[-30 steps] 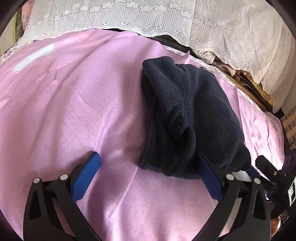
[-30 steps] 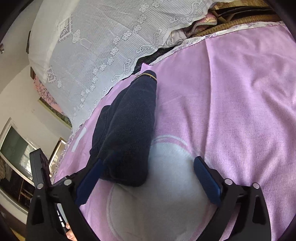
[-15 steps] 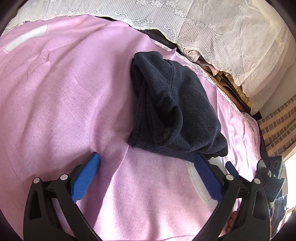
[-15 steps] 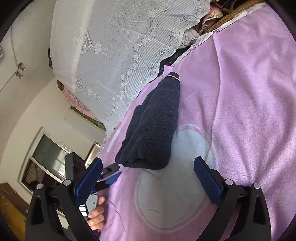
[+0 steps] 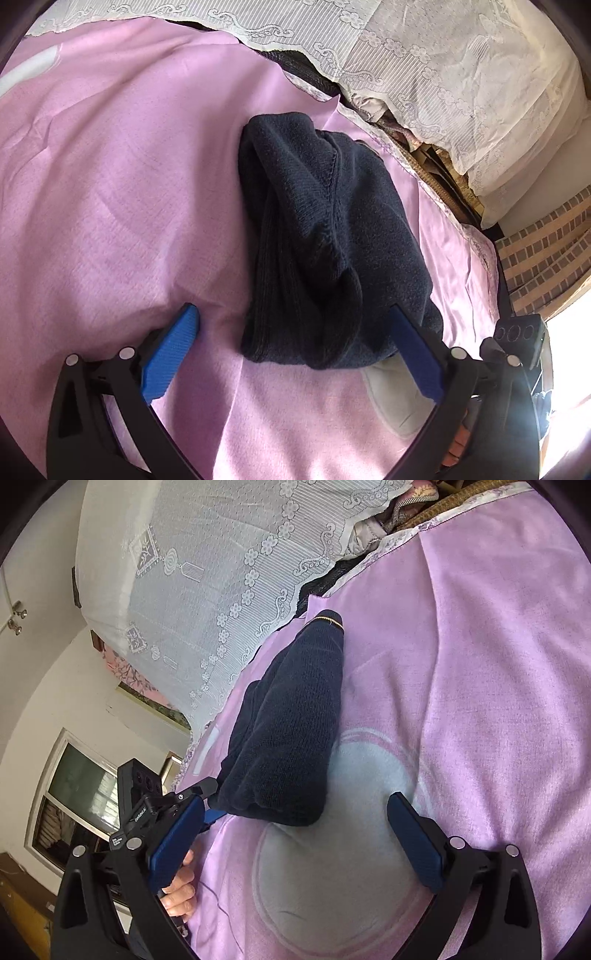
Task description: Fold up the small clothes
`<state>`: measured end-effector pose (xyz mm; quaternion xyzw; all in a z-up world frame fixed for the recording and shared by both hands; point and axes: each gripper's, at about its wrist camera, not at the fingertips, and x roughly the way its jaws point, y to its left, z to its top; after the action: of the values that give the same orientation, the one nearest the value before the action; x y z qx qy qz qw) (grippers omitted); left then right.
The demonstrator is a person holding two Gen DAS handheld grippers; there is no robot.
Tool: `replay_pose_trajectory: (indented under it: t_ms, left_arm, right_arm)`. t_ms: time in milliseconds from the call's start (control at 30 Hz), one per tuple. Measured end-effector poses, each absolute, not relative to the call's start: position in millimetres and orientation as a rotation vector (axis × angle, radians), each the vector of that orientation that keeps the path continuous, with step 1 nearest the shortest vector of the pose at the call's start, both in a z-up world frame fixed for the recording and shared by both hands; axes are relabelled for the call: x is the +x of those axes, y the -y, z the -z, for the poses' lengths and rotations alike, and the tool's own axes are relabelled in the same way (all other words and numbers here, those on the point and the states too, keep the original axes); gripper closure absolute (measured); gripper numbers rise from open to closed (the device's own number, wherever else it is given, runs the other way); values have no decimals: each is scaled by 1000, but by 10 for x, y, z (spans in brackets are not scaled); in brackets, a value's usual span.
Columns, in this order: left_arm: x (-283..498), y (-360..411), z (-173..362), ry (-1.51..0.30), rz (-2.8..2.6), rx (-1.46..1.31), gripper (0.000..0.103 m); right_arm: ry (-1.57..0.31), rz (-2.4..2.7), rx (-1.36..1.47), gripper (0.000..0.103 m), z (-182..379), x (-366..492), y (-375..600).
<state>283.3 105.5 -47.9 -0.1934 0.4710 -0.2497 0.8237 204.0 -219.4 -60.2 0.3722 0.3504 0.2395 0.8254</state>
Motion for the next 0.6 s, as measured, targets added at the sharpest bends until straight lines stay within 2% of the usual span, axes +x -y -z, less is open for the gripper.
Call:
replay_pose_trajectory:
  t_ms: [333, 600]
  left_arm:
    - [3179, -951, 611, -1054, 707, -554, 5]
    - [3266, -575, 599, -1045, 708, -335, 4]
  right_arm:
    - [-745, -750, 1134, 3, 756, 2579, 2342]
    - [-801, -764, 1160, 4, 766, 3026, 2265]
